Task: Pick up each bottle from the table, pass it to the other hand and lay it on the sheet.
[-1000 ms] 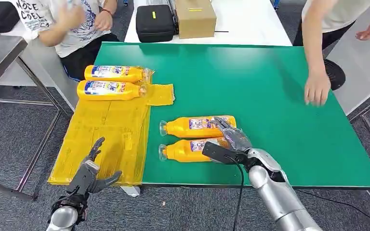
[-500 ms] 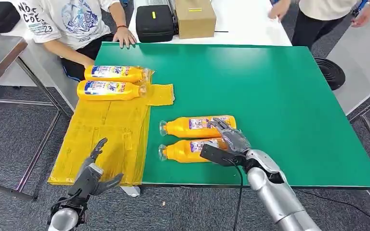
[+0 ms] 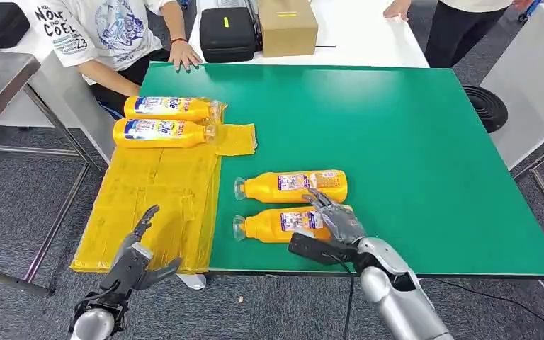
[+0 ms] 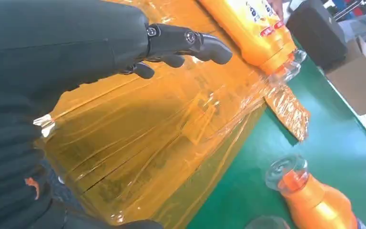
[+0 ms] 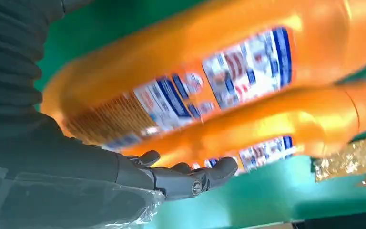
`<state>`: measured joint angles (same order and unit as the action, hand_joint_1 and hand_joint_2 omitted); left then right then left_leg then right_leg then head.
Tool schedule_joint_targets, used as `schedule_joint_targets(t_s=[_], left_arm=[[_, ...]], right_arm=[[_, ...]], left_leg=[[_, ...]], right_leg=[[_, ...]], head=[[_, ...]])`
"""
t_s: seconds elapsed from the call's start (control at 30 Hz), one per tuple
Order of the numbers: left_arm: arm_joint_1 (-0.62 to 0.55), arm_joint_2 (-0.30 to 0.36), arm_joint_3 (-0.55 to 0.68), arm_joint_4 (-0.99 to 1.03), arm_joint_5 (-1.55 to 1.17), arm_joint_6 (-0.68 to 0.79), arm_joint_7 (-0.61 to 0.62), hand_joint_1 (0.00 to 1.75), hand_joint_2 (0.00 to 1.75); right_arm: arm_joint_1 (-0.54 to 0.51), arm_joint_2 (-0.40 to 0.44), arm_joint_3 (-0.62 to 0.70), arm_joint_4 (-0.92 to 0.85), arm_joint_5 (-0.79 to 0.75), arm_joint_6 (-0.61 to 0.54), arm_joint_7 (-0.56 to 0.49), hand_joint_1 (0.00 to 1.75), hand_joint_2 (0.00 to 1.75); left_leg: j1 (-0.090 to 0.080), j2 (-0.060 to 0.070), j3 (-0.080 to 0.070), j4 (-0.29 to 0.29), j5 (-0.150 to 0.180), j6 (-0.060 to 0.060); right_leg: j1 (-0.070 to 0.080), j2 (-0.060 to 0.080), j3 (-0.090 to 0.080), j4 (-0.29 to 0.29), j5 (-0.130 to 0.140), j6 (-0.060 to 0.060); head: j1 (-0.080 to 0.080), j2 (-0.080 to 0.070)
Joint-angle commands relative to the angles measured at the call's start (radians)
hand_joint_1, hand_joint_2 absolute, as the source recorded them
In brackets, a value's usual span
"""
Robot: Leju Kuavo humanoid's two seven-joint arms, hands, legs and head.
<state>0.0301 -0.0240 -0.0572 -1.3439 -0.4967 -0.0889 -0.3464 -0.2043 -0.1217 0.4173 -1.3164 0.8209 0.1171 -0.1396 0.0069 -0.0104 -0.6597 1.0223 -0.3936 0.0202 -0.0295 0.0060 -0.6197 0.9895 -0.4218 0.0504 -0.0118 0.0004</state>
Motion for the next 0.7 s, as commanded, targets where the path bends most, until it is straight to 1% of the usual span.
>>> schedule_joint_targets(t_s=[0.03, 0.1, 0.13, 0.17, 0.2, 0.37, 0.43, 0.47, 0.53, 0.57, 0.6, 0.63, 0.7], left_arm=[[0.003, 0.028, -0.004, 0.038, 0.016, -0.014, -0.006, 0.0, 1.75], [0.006, 0.028, -0.003, 0.038, 0.021, -0.016, -0.006, 0.0, 1.75], [0.01, 0.028, -0.004, 0.036, 0.023, -0.016, -0.006, 0.0, 1.75], [0.013, 0.026, -0.002, 0.038, 0.029, -0.017, -0.004, 0.0, 1.75], [0.015, 0.026, -0.005, 0.041, 0.03, -0.017, -0.004, 0.0, 1.75], [0.015, 0.028, -0.004, 0.05, 0.037, -0.016, -0.002, 0.0, 1.75], [0.009, 0.031, -0.004, 0.06, 0.041, -0.015, -0.001, 0.0, 1.75], [0.007, 0.033, -0.004, 0.064, 0.043, -0.015, 0.0, 0.0, 1.75], [0.005, 0.034, -0.005, 0.07, 0.044, -0.015, 0.0, 0.0, 1.75], [0.004, 0.035, -0.007, 0.076, 0.045, -0.014, 0.0, 0.0, 1.75], [0.003, 0.035, -0.008, 0.077, 0.046, -0.014, 0.0, 0.0, 1.75], [0.003, 0.035, -0.008, 0.077, 0.046, -0.014, 0.0, 0.0, 1.75], [0.0, 0.036, -0.01, 0.08, 0.046, -0.014, 0.0, 0.0, 1.75]], right_arm=[[0.05, -0.037, -0.034, -0.018, -0.024, 0.012, 0.001, 0.0, 1.75], [0.039, -0.038, -0.04, -0.004, -0.028, 0.018, 0.001, 0.0, 1.75], [0.03, -0.037, -0.044, 0.009, -0.03, 0.02, 0.002, 0.0, 1.75], [0.021, -0.036, -0.049, 0.022, -0.033, 0.024, 0.003, 0.0, 1.75], [0.011, -0.037, -0.052, 0.037, -0.034, 0.024, 0.003, 0.0, 1.75], [-0.019, -0.044, -0.06, 0.063, -0.043, 0.037, -0.005, 0.0, 1.75], [-0.036, -0.045, -0.056, 0.083, -0.051, 0.046, -0.013, 0.0, 1.75], [-0.044, -0.045, -0.057, 0.085, -0.056, 0.049, -0.016, 0.0, 1.75], [-0.053, -0.044, -0.057, 0.091, -0.056, 0.049, -0.014, 0.0, 1.75], [-0.065, -0.041, -0.052, 0.103, -0.059, 0.052, -0.018, 0.0, 1.75], [-0.068, -0.041, -0.052, 0.105, -0.06, 0.052, -0.018, 0.0, 1.75], [-0.071, -0.041, -0.052, 0.104, -0.06, 0.052, -0.018, 0.0, 1.75], [-0.079, -0.043, -0.048, 0.111, -0.061, 0.059, -0.02, 0.0, 1.75]], left_leg=[[0.001, 0.0, 0.007, -0.001, -0.003, -0.001], [0.001, 0.0, 0.003, 0.0, -0.001, -0.001], [0.001, 0.001, 0.006, 0.0, -0.002, -0.001], [0.0, 0.0, 0.003, -0.001, -0.001, 0.0], [0.001, 0.001, 0.006, 0.0, -0.002, -0.001], [0.0, 0.001, 0.003, -0.001, -0.001, 0.0], [0.0, 0.001, 0.003, -0.001, -0.001, 0.0], [0.001, 0.002, 0.006, -0.001, -0.002, -0.001], [0.0, 0.001, 0.003, -0.001, -0.001, 0.0], [0.001, 0.002, 0.006, -0.001, -0.002, -0.001], [0.0, 0.002, 0.004, -0.001, -0.001, 0.0], [0.001, 0.002, 0.006, -0.001, -0.002, -0.001], [0.0, 0.002, 0.003, -0.001, -0.001, 0.0]], right_leg=[[0.002, -0.002, 0.008, -0.002, -0.003, -0.003], [0.001, 0.0, 0.004, -0.001, -0.001, -0.002], [0.002, -0.001, 0.006, -0.001, -0.002, -0.003], [0.001, -0.001, 0.003, -0.001, -0.001, -0.002], [0.002, -0.001, 0.007, -0.002, -0.002, -0.003], [0.0, 0.0, 0.003, -0.001, 0.0, -0.002], [0.001, 0.001, 0.003, -0.001, 0.0, -0.002], [0.001, 0.001, 0.006, -0.002, -0.001, -0.003], [0.001, 0.0, 0.003, -0.001, 0.0, -0.002], [0.002, 0.001, 0.006, -0.002, -0.001, -0.003], [0.001, 0.001, 0.004, -0.001, -0.001, -0.002], [0.001, 0.001, 0.007, -0.002, -0.001, -0.003], [0.001, 0.001, 0.004, -0.001, 0.0, -0.002]], head=[[0.0, 0.0], [0.0, 0.0], [0.0, 0.0], [0.0, 0.0], [0.0, 0.0], [0.0, 0.0], [0.0, 0.0], [0.0, 0.0], [0.0, 0.0], [0.0, 0.0], [0.0, 0.0], [0.0, 0.0], [0.0, 0.0]])
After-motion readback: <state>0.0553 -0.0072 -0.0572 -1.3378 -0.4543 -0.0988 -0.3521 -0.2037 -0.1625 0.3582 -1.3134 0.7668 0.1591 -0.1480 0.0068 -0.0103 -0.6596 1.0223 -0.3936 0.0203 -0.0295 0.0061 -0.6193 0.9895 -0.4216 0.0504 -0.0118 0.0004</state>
